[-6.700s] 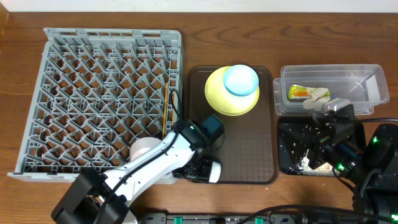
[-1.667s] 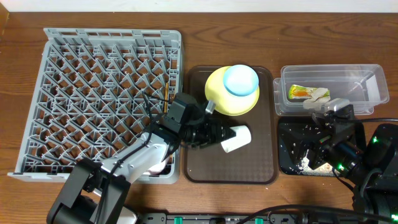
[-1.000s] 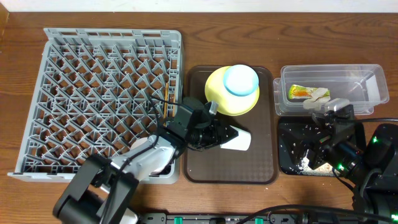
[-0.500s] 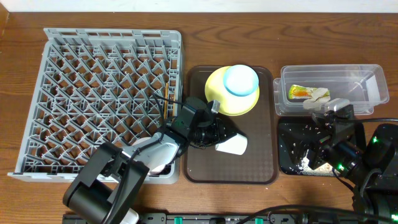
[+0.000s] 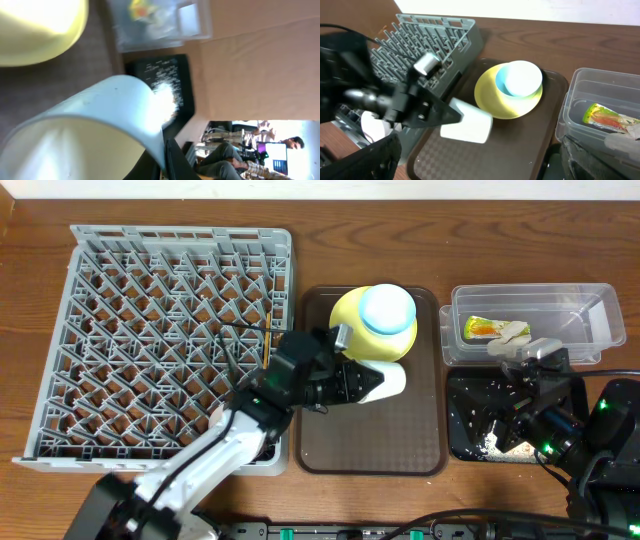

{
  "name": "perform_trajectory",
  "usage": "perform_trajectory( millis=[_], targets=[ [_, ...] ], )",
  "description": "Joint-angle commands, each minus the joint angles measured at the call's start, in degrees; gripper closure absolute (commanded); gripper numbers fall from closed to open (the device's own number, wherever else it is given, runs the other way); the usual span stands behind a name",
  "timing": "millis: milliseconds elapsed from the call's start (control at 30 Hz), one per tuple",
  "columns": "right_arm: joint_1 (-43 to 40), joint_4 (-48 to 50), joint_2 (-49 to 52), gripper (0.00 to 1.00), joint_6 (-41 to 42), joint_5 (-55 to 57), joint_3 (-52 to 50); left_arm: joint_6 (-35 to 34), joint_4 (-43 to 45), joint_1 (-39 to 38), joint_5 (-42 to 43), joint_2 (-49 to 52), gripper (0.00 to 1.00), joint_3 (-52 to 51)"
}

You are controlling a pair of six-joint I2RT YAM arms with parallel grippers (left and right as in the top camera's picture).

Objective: Sort waste into correct bins and load items into the dishwasher

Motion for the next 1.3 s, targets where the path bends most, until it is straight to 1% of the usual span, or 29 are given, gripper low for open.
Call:
perform_trajectory(
  millis=[0,67,200,233,300,367,400,433,567,633,700,833,1000,1100,1267],
  targets=[
    [0.57,-0.02,-0.17,0.01,-0.48,0.17,0.63,0.48,-2.45,0.83,0.13,-5.4,0.93,0.76],
    [0.57,-0.02,-0.17,0.01,-0.48,0.15,0.63,0.81,-6.84,2.01,0.11,-7.58,0.93,2.34],
    [0.57,-0.02,-0.17,0.01,-0.48,0.15,0.63,4.61,-21.11,6.69,0.13,-11.43,0.93,8.5],
    [0.57,-0.02,-0.17,0.01,-0.48,0.15,0.63,6.21,-26.14,8.96,0.13,-12.13,0.92,11.06],
    [0.57,-0.02,-0.17,0.01,-0.48,0.15,0.63,9.05,-32.92,12.72,0.15,-12.48,0.93,14.97],
    [0.57,-0.04,-0.17,0.01,-0.48,0.15,0.63,12.72,-38.62,17.22,0.24,-12.41,0.92,18.8],
    [0.57,-0.04,-0.17,0.01,-0.46,0.15,0.63,13.7,-39.87,19.04,0.52,-12.35,0.92,19.8],
    [0.57,-0.02,-0.17,0.01,-0.48,0.15,0.63,14.08,-40.48,23.06,3.04,-12.22,0.93,20.52],
    [0.57,-0.02,-0.17,0.01,-0.48,0.15,0.63,13.92,-40.74,31.39,11.43,-10.21,0.93,20.52],
    [0.57,-0.02,-0.17,0.01,-0.46,0.15,0.63,14.16,-40.7,35.01,16.33,-7.96,0.93,20.52],
    [0.57,-0.02,-0.17,0.01,-0.46,0.15,0.63,14.84,-40.63,39.28,22.62,-2.75,0.93,20.52],
    [0.57,-0.02,-0.17,0.01,-0.48,0.15,0.63,18.03,-40.11,41.94,28.85,5.57,0.93,20.52],
    [0.57,-0.02,-0.17,0.01,-0.48,0.15,0.63,19.39,-40.11,43.78,32.02,12.04,0.93,20.52],
    [0.57,-0.02,-0.17,0.01,-0.48,0.15,0.63,21.84,-40.15,45.79,31.61,12.68,0.92,20.52],
    [0.57,-0.04,-0.17,0.01,-0.48,0.17,0.63,23.63,-40.37,48.39,31.12,12.31,0.88,20.52]
  ],
)
